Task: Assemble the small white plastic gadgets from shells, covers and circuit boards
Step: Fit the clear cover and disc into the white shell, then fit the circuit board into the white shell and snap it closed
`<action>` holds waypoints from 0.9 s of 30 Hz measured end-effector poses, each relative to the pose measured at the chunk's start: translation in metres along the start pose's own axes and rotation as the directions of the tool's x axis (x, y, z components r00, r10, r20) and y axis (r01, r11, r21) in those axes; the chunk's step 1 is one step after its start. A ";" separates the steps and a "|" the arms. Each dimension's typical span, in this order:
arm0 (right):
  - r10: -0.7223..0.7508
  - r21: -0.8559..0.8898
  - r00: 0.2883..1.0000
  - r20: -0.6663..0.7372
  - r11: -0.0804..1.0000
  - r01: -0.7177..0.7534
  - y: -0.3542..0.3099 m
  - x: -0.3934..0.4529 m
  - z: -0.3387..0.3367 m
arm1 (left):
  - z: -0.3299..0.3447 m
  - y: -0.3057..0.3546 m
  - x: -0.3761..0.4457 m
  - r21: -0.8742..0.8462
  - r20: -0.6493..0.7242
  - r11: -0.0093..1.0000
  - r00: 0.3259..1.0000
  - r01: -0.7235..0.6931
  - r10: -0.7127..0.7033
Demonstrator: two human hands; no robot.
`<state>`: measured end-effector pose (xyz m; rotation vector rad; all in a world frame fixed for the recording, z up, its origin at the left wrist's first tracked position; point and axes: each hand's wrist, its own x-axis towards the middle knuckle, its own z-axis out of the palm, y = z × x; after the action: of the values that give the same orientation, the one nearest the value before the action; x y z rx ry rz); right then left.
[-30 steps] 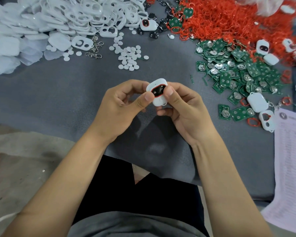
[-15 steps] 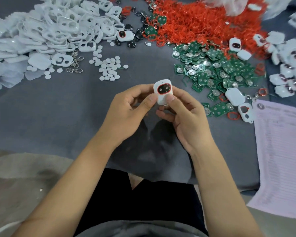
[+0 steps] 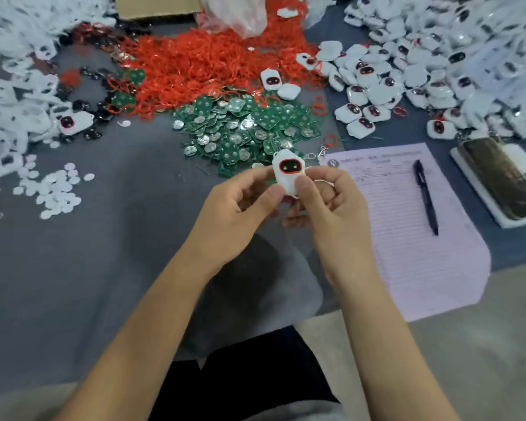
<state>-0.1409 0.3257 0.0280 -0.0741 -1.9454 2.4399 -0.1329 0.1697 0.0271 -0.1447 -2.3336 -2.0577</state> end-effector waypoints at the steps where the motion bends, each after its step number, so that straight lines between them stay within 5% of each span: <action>1: -0.010 -0.003 1.000 -0.018 1.000 0.010 -0.001 0.000 -0.007 | 0.006 -0.001 0.004 0.023 0.022 1.000 1.000 -0.009 0.008; 5: -0.033 -0.103 0.996 -0.082 0.994 0.025 -0.001 0.006 -0.030 | 0.025 -0.007 0.015 0.008 -0.043 1.000 0.999 0.019 -0.018; 10: 0.114 -0.365 0.986 0.123 0.929 -0.062 -0.008 0.022 -0.050 | 0.032 -0.021 0.018 0.401 -0.099 0.911 0.984 -0.095 0.147; 16: 0.023 0.058 0.952 -0.304 0.998 -0.005 -0.005 0.043 -0.039 | 0.029 -0.029 0.019 0.443 -0.127 0.892 0.980 -0.085 0.156; 20: -0.103 -0.242 0.970 -0.221 0.969 0.047 0.018 0.028 -0.019 | 0.028 -0.029 0.017 0.482 -0.139 0.862 0.958 -0.155 0.250; 23: -0.283 -0.535 0.952 -0.116 0.825 0.180 0.033 0.015 -0.008 | 0.020 -0.031 0.013 0.541 -0.167 0.819 0.930 -0.191 0.327; 27: -0.304 -0.626 0.952 0.029 0.737 0.254 0.038 0.007 0.007 | -0.005 -0.034 0.003 0.653 -0.206 0.750 0.929 -0.104 0.308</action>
<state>-0.1480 0.3107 -0.0080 0.1115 -2.4289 1.4996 -0.1393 0.1613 -0.0057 -0.0599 -2.5112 -1.0089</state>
